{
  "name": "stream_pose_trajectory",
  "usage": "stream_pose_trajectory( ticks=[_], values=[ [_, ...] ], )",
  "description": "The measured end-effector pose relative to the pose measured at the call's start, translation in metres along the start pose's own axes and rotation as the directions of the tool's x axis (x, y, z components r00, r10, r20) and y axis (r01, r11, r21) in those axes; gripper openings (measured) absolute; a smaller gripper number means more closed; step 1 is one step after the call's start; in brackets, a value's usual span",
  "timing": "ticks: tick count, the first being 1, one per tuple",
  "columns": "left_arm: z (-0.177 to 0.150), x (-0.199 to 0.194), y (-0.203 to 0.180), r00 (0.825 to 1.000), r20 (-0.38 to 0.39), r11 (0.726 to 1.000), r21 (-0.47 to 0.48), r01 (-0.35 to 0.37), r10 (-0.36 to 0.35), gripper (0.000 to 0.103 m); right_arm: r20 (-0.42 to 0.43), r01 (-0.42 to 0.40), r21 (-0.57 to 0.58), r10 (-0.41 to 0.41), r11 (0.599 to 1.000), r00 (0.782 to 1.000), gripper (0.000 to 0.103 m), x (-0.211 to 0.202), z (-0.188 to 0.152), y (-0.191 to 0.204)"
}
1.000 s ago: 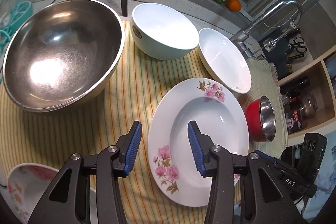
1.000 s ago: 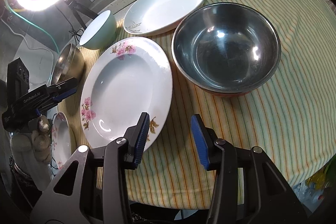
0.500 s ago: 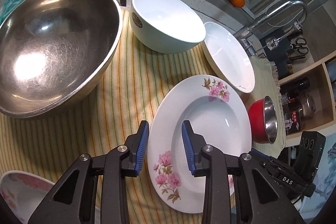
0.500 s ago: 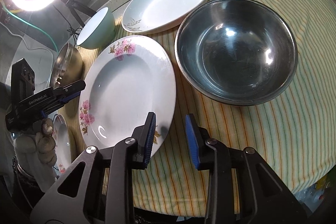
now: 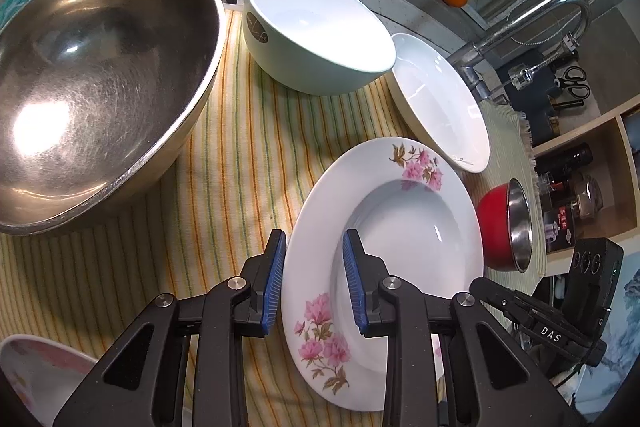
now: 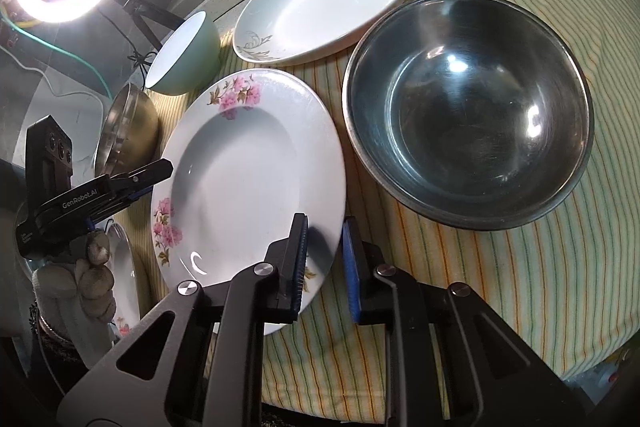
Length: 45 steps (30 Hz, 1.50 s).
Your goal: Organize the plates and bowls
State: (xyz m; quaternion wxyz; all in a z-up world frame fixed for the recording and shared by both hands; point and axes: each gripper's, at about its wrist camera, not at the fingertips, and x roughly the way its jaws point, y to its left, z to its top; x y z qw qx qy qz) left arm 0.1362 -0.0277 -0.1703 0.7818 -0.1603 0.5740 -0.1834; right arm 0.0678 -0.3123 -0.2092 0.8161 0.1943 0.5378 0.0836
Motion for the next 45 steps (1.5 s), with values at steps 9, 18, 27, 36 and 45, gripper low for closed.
stream_pose_trajectory(
  ticks=[9,18,27,36,45],
  values=[
    [-0.008,-0.004,0.001,1.000,0.004,1.000,-0.009,-0.016,0.016,0.027,-0.015,0.012,-0.032,-0.013,0.999,1.000,0.018,0.001,0.003,0.003],
    [-0.024,-0.011,0.002,0.999,0.009,0.999,-0.042,-0.033,0.033,0.027,-0.042,0.005,-0.059,-0.007,0.998,0.999,0.018,0.002,-0.004,0.008],
    [-0.043,-0.017,-0.001,0.998,0.015,0.997,-0.059,-0.052,0.053,0.027,-0.063,-0.002,-0.082,-0.004,0.997,0.998,0.018,-0.001,-0.016,0.011],
    [-0.062,-0.022,-0.003,0.998,0.025,0.995,-0.073,-0.063,0.065,0.027,-0.075,-0.010,-0.098,0.002,0.995,0.997,0.018,-0.005,-0.034,0.011],
    [-0.073,-0.025,-0.004,0.997,0.027,0.994,-0.085,-0.068,0.071,0.027,-0.083,-0.014,-0.109,0.005,0.994,0.997,0.019,-0.006,-0.043,0.011]
  ],
)
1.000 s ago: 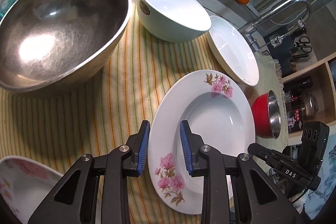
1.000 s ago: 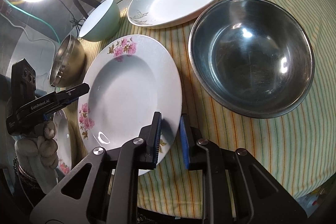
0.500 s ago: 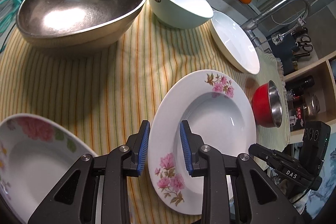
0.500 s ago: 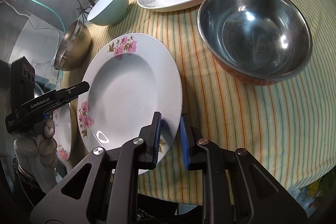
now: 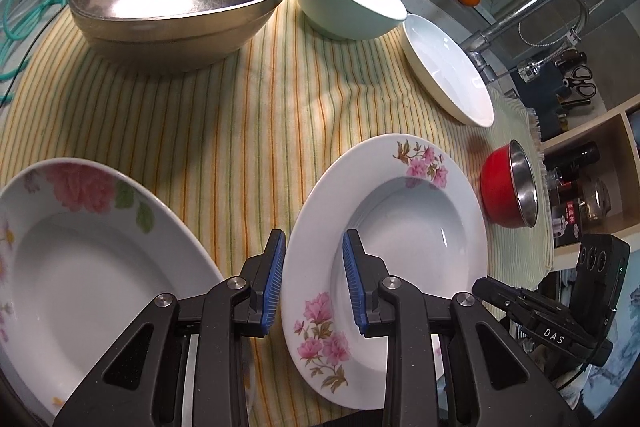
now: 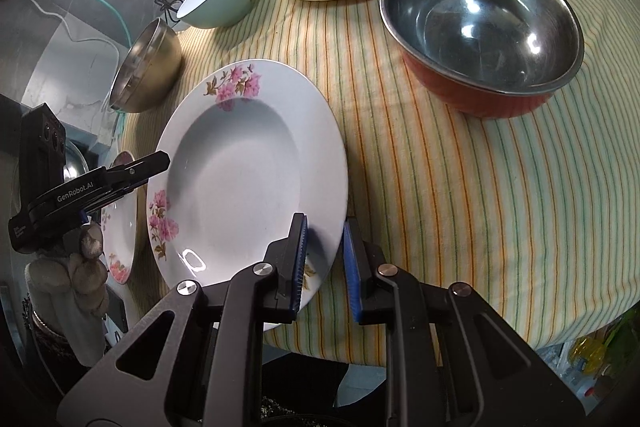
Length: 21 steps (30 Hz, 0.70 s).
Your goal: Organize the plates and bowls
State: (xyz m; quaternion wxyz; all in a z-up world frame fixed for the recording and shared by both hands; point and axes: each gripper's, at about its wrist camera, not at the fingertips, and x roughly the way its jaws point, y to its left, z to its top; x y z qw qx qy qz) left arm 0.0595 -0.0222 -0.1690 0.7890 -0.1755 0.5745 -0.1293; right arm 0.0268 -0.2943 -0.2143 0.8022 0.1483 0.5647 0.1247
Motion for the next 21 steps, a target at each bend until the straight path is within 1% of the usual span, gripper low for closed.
stream_pose_trajectory(
  ticks=[9,18,20,21],
  values=[
    [-0.0047,-0.0008,0.0008,1.000,0.007,1.000,-0.006,-0.004,0.004,0.027,0.001,0.006,-0.011,-0.006,1.000,1.000,0.019,0.0003,-0.0030,0.0015],
    [-0.0056,-0.0017,0.0022,1.000,0.012,1.000,-0.006,-0.006,0.006,0.027,0.004,0.015,-0.024,-0.015,1.000,1.000,0.021,0.0016,-0.0038,0.0048],
    [-0.0055,-0.0021,0.0023,1.000,0.014,1.000,-0.003,-0.008,0.008,0.027,0.007,0.013,-0.026,-0.013,1.000,1.000,0.026,0.0013,-0.0043,0.0050],
    [-0.0054,-0.0028,0.0018,1.000,0.016,1.000,0.001,-0.010,0.010,0.027,0.011,0.014,-0.027,-0.014,1.000,1.000,0.035,0.0005,-0.0044,0.0053]
  ],
)
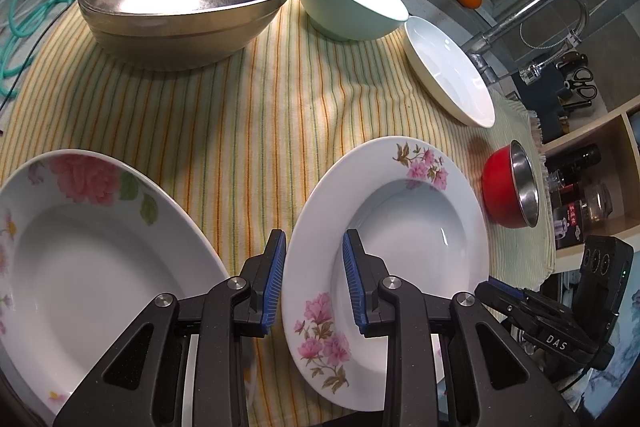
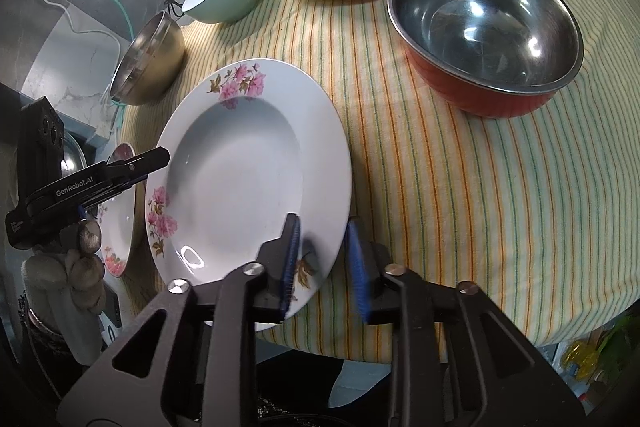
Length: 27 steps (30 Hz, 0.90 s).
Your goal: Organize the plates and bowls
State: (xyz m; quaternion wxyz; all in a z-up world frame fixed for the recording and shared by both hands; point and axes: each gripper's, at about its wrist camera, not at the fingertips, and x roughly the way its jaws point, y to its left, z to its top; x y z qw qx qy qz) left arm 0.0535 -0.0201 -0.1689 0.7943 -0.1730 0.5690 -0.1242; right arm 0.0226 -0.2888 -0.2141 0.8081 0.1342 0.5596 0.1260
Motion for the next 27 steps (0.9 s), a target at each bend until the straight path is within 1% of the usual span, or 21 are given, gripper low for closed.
stream_pose_trajectory(
  ticks=[1,3,4,6,9,12,17,19,22,24,27],
  values=[
    [0.000,-0.001,-0.001,1.000,0.001,1.000,0.004,-0.002,0.002,0.027,0.007,0.006,-0.003,-0.006,1.000,1.000,0.046,-0.001,0.000,0.001],
    [0.001,-0.003,-0.001,1.000,0.008,1.000,0.011,-0.004,0.004,0.027,0.025,0.014,-0.011,-0.014,1.000,1.000,0.055,-0.005,0.000,0.001],
    [0.001,-0.004,-0.002,1.000,0.013,1.000,0.015,-0.007,0.007,0.029,0.033,0.018,-0.014,-0.018,1.000,0.999,0.057,-0.007,0.000,0.002],
    [0.002,-0.008,-0.003,1.000,0.027,1.000,0.022,-0.014,0.013,0.029,0.044,0.025,-0.023,-0.024,0.999,0.999,0.060,-0.009,0.001,0.002],
    [0.004,-0.013,-0.006,0.999,0.048,0.999,0.038,-0.026,0.024,0.029,0.063,0.041,-0.038,-0.038,0.998,0.997,0.069,-0.014,0.003,0.003],
    [0.004,-0.018,-0.010,0.997,0.068,0.998,0.056,-0.038,0.034,0.035,0.078,0.042,-0.054,-0.038,0.998,0.996,0.070,-0.019,0.004,0.005],
    [0.004,-0.026,-0.014,0.994,0.096,0.996,0.073,-0.054,0.046,0.035,0.114,0.076,-0.091,-0.065,0.993,0.991,0.071,-0.026,0.009,0.012],
    [0.003,-0.030,-0.014,0.993,0.108,0.995,0.075,-0.062,0.054,0.035,0.131,0.073,-0.097,-0.060,0.993,0.990,0.078,-0.029,0.012,0.014],
    [0.001,-0.038,-0.012,0.989,0.131,0.994,0.073,-0.076,0.066,0.035,0.162,0.046,-0.090,-0.031,0.995,0.986,0.083,-0.035,0.014,0.016],
    [-0.001,-0.043,-0.012,0.986,0.146,0.994,0.071,-0.087,0.075,0.035,0.168,0.031,-0.090,-0.016,0.995,0.986,0.083,-0.035,0.017,0.018],
    [-0.004,-0.052,-0.010,0.980,0.173,0.992,0.069,-0.107,0.094,0.035,0.182,0.054,-0.121,-0.031,0.991,0.983,0.083,-0.034,0.021,0.026]
  ],
)
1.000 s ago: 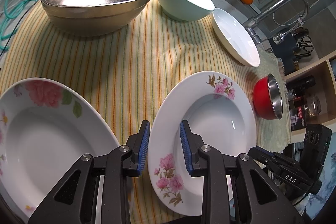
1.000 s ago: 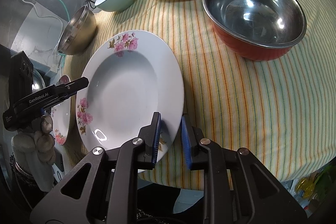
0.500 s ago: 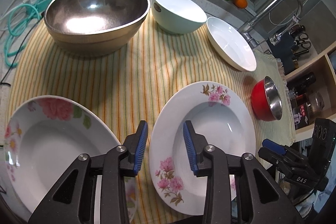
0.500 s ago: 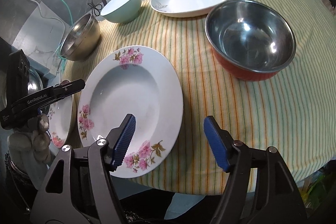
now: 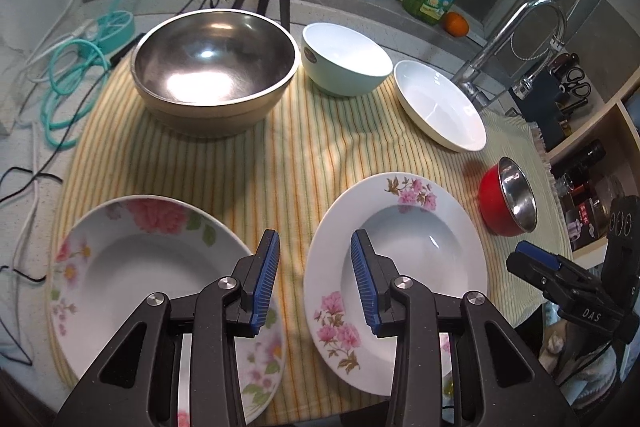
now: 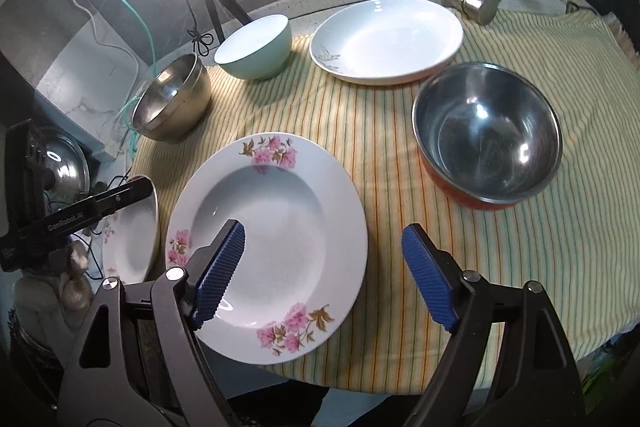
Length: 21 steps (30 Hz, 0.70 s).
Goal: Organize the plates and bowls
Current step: 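Grasp the rim of the pink-rose plate with the left tool and lift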
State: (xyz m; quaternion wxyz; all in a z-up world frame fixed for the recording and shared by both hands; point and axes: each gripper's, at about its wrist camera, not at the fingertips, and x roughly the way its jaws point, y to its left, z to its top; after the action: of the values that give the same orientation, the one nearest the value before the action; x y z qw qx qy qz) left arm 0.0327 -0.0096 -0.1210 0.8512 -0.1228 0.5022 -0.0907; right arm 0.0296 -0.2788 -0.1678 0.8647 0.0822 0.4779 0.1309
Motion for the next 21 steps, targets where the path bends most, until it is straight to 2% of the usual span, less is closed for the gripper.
stream_pose_trajectory(
  ticks=[3,12,21],
  values=[
    [-0.002,-0.009,0.004,0.999,0.023,1.000,-0.008,-0.023,0.023,0.037,0.023,0.017,-0.052,-0.015,0.999,1.000,0.083,0.000,0.005,0.010],
    [-0.016,-0.037,0.026,0.987,0.091,0.991,-0.039,-0.127,0.130,0.056,0.019,-0.014,-0.179,0.018,0.984,1.000,0.086,0.014,0.020,0.051],
    [-0.036,-0.060,0.068,0.976,0.110,0.971,-0.165,-0.170,0.190,0.056,-0.051,-0.010,-0.256,-0.003,0.967,0.999,0.086,0.041,0.031,0.091]
  ],
)
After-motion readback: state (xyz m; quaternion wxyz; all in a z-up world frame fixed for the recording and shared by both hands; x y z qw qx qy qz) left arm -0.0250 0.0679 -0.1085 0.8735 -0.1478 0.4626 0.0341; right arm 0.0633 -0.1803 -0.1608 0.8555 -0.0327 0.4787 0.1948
